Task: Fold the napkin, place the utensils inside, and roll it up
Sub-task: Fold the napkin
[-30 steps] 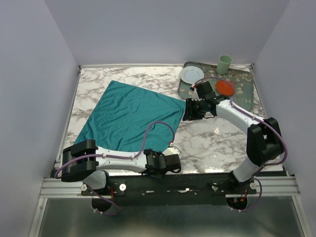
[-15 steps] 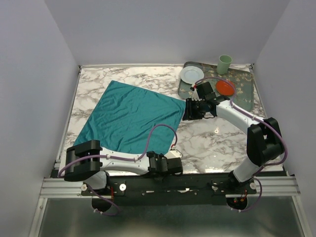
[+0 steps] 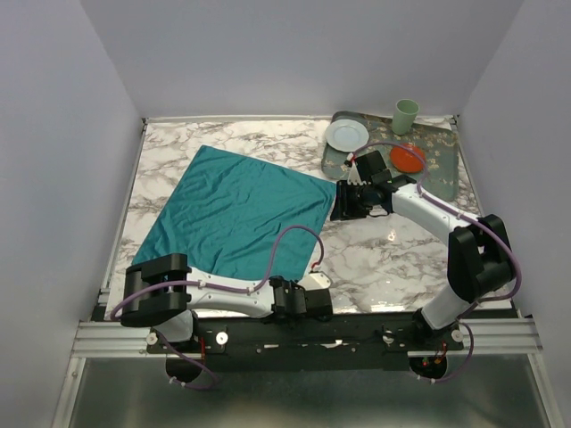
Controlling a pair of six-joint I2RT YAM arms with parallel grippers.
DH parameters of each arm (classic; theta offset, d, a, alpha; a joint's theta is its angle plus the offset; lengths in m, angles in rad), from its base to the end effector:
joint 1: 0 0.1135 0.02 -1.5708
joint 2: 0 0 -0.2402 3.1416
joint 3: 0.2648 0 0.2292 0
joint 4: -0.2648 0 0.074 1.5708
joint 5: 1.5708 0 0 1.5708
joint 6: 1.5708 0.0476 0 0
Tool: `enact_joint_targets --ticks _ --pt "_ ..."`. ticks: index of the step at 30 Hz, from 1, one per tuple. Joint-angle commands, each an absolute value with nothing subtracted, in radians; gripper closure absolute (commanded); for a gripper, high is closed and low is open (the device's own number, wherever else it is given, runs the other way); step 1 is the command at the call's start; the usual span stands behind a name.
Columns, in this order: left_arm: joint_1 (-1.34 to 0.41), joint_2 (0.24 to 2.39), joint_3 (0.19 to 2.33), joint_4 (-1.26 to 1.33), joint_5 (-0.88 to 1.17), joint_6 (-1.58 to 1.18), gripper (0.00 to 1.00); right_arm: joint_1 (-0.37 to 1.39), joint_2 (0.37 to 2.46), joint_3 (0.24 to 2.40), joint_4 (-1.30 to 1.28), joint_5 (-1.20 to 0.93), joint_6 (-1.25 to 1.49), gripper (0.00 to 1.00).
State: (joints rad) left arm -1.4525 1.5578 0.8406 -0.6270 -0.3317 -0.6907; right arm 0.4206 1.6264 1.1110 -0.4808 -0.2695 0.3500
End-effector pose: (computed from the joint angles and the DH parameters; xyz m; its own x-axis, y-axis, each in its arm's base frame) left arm 0.0449 -0.2462 0.1375 -0.6813 0.6285 -0.3753 0.6438 0.7585 0.1015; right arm 0.2874 0.1424 0.1959 -0.9000 -0.0405 -0.4339 -0.2310 0.8886 0.3963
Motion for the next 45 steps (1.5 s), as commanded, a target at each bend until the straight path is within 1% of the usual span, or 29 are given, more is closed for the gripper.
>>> enact_joint_targets --ticks 1,3,4,5,7,8,10,13,16,21,28,29,32,33,36,39,40,44,45 --pt "-1.450 1.617 0.822 -0.635 -0.379 -0.681 0.69 0.423 1.598 1.101 -0.459 -0.293 0.353 0.54" --pt "-1.448 1.614 0.825 -0.635 -0.374 -0.673 0.71 0.422 1.595 1.098 -0.459 -0.291 0.351 0.54" --pt "-1.448 1.614 0.830 -0.637 -0.380 -0.669 0.78 0.422 1.597 1.097 -0.459 -0.291 0.351 0.54" --pt "-1.448 1.612 0.831 -0.638 -0.379 -0.664 0.89 0.423 1.594 1.097 -0.459 -0.291 0.351 0.54" --pt "-1.450 1.598 0.841 -0.640 -0.377 -0.658 0.98 0.422 1.595 1.097 -0.457 -0.296 0.348 0.54" --pt "-1.450 1.589 0.844 -0.638 -0.376 -0.654 1.00 0.422 1.595 1.097 -0.459 -0.296 0.348 0.54" --pt "-1.448 1.563 0.863 -0.640 -0.361 -0.643 1.00 0.423 1.594 1.097 -0.459 -0.295 0.344 0.54" --pt "-1.448 1.537 0.902 -0.638 -0.284 -0.630 1.00 0.422 1.588 1.092 -0.459 -0.293 0.345 0.54" --pt "-1.447 1.513 0.914 -0.638 -0.265 -0.629 1.00 0.422 1.577 1.086 -0.460 -0.290 0.348 0.54" --pt "-1.410 1.447 0.904 -0.644 -0.242 -0.661 1.00 0.420 1.507 1.060 -0.462 -0.210 0.376 0.54" --pt "-1.195 1.348 0.876 -0.646 -0.146 -0.618 1.00 0.397 1.362 1.078 -0.524 -0.141 0.374 0.54" --pt "-1.119 1.338 0.877 -0.644 -0.124 -0.609 1.00 0.396 1.352 1.091 -0.538 -0.138 0.370 0.54" --pt "-1.004 1.336 0.897 -0.653 -0.062 -0.571 1.00 0.396 1.302 1.097 -0.572 -0.143 0.357 0.54" --pt "-0.924 1.336 0.903 -0.652 -0.049 -0.562 1.00 0.396 1.290 1.094 -0.577 -0.150 0.356 0.54" --pt "-0.794 1.370 0.946 -0.653 -0.006 -0.525 1.00 0.396 1.256 1.094 -0.580 -0.190 0.347 0.54" --pt "-0.721 1.417 1.008 -0.660 -0.025 -0.477 1.00 0.396 1.253 1.106 -0.580 -0.247 0.336 0.54" --pt "-0.672 1.431 1.040 -0.660 -0.031 -0.463 1.00 0.396 1.253 1.117 -0.583 -0.258 0.334 0.54" --pt "-0.549 1.534 1.121 -0.669 -0.074 -0.382 1.00 0.397 1.296 1.158 -0.604 -0.279 0.319 0.54" --pt "-0.525 1.555 1.140 -0.672 -0.113 -0.359 1.00 0.396 1.314 1.167 -0.613 -0.282 0.313 0.54"
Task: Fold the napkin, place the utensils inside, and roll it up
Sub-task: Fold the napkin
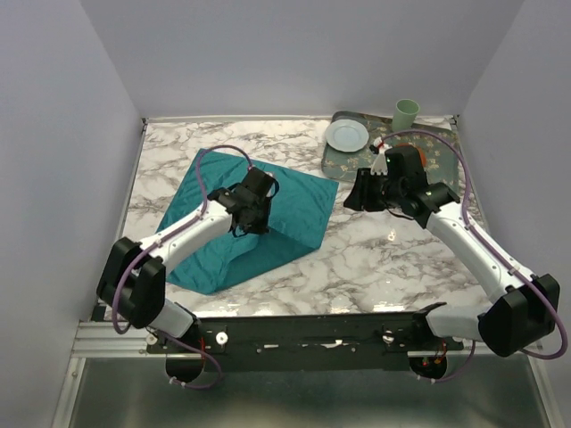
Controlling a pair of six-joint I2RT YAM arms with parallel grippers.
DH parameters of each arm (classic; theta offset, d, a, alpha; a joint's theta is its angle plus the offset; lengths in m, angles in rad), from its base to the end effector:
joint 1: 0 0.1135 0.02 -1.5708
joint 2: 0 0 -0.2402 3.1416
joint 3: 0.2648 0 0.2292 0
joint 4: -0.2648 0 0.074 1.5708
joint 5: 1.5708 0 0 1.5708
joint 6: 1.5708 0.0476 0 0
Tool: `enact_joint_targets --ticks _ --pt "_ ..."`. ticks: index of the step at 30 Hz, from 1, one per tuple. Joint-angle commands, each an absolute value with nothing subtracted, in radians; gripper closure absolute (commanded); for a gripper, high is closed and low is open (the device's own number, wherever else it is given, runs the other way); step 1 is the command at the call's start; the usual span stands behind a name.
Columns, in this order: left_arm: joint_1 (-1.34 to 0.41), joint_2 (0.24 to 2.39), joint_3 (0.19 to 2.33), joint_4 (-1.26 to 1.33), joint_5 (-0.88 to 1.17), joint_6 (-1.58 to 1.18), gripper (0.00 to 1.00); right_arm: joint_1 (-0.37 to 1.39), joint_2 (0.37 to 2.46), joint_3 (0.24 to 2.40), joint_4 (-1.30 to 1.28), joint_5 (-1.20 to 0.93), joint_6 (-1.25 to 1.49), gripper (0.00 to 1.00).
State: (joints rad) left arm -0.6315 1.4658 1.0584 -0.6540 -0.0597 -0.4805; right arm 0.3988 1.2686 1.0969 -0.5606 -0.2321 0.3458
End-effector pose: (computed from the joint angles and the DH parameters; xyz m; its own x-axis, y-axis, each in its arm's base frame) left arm 0.2284 -0.1636 0.2137 -0.8864 0.0767 -0.4565 0.1761 0.9679 -0.1792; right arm 0.2411 0.1135 0.2837 -0.7612 0.0372 -0.6475 -0.2950 0.8692 0.3967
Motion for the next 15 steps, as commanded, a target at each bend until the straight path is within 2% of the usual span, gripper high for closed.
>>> enact_joint_targets --ticks 1,7,15 --pt "-0.502 1.575 1.178 -0.672 -0.135 -0.321 1.00 0.396 1.324 1.175 -0.630 -0.299 0.305 0.54" --pt "-0.371 1.732 1.323 -0.669 -0.297 -0.186 1.00 0.396 1.341 1.189 -0.649 -0.322 0.298 0.54" --pt "-0.272 1.963 1.534 -0.650 -0.325 -0.080 1.00 0.396 1.393 1.209 -0.652 -0.381 0.287 0.54"
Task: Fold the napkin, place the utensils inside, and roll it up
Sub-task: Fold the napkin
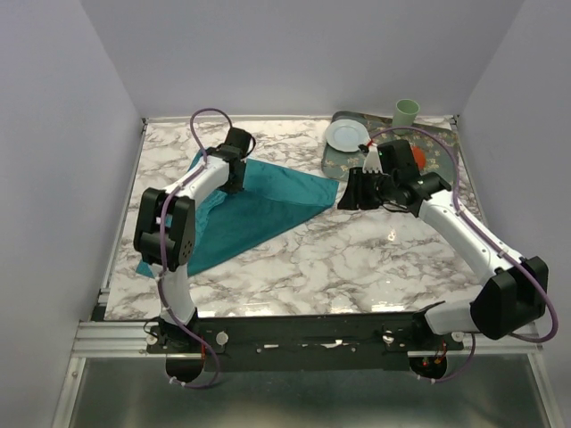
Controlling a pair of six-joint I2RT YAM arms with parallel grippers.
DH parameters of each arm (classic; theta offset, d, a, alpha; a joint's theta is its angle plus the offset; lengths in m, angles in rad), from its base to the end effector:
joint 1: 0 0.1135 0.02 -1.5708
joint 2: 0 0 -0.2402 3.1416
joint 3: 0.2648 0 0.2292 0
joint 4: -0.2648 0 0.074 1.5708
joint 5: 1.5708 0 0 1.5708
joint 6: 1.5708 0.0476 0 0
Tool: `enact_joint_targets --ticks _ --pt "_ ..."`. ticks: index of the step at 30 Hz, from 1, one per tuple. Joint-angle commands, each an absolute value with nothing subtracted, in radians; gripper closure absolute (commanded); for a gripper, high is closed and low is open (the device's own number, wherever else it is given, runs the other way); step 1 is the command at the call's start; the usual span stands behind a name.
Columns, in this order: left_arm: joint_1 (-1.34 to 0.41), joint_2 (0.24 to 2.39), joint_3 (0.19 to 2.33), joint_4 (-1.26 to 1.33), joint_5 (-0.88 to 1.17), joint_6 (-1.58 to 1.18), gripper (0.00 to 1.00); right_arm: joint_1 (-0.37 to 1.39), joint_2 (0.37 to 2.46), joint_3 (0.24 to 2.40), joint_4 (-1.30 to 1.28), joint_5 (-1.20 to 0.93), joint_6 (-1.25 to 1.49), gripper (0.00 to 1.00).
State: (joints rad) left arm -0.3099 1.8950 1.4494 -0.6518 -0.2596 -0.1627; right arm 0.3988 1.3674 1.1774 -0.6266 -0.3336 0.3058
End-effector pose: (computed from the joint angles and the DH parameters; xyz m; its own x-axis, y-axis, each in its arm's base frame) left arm 0.3625 -0.1032 0.1932 -0.8661 0.1130 -0.4869 0.0436 0.9875 0.1516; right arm 0.2534 0.1237 0.2792 -0.8131 -0.0339 -0.5811 -0.3447 0.8325 0.4337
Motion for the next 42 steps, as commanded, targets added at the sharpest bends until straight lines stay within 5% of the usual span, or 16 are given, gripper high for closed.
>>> enact_joint_targets --ticks 1,19,42 --pt "-0.259 1.977 1.575 -0.649 -0.331 -0.074 1.00 0.396 1.394 1.207 -0.653 -0.370 0.290 0.54" --pt "-0.152 2.212 1.902 -0.652 -0.321 -0.005 1.00 0.396 1.425 1.209 -0.637 -0.356 0.304 0.54" --pt "-0.124 2.325 2.036 -0.646 -0.385 0.072 1.00 0.396 1.468 1.226 -0.647 -0.365 0.298 0.54"
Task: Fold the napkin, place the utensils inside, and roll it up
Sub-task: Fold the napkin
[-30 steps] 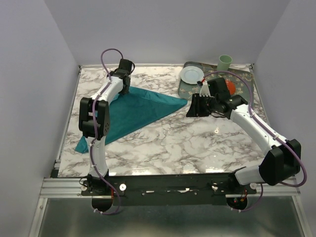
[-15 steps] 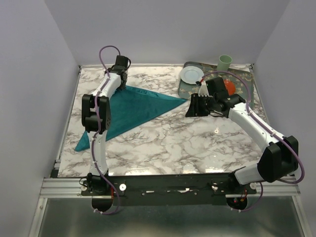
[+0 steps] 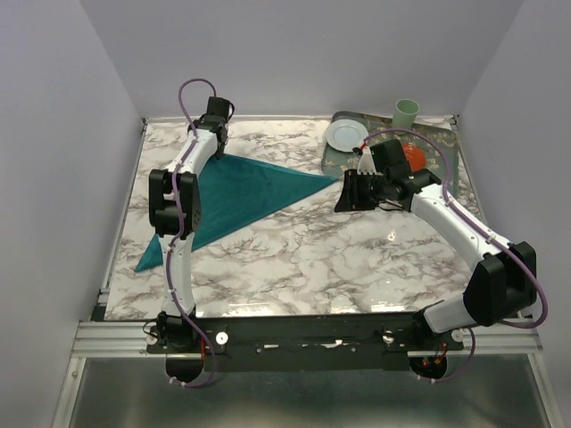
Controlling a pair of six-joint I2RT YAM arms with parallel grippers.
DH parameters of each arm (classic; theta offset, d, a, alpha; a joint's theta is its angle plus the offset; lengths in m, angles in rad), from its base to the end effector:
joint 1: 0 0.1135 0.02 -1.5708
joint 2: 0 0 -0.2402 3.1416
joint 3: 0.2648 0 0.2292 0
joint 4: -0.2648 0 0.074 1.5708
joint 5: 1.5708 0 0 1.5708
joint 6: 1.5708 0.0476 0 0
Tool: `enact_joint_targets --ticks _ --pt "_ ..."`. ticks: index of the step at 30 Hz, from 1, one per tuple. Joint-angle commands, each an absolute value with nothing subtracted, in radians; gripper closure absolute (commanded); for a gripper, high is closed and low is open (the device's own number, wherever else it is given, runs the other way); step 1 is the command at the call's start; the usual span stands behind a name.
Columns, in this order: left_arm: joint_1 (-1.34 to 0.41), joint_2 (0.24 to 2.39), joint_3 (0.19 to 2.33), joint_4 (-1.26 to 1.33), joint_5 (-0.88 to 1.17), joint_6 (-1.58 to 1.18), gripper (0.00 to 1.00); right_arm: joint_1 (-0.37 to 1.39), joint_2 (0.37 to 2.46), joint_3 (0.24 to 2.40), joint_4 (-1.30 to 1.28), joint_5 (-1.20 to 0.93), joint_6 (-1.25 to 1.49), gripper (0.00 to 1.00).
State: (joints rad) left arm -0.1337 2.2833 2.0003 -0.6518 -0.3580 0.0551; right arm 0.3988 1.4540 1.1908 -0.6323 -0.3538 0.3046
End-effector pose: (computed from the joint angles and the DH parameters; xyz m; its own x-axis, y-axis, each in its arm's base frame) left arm 0.4746 -0.0470 0.1957 -0.8006 0.1597 -0.5776 -0.0374 0.9486 0.3142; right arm 0.2658 0.1299 0.2598 -0.8553 -0.0551 -0.5153 -0.3222 0.8353 0.4455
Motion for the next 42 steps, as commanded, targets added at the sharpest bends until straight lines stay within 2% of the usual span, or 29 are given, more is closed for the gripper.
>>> enact_joint_targets --ticks 1,42 --pt "-0.123 2.330 2.039 -0.644 -0.382 0.072 1.00 0.396 1.468 1.227 -0.647 -0.365 0.298 0.54" --pt "-0.094 2.448 2.186 -0.637 -0.443 0.163 1.00 0.396 1.486 1.220 -0.646 -0.362 0.298 0.54"
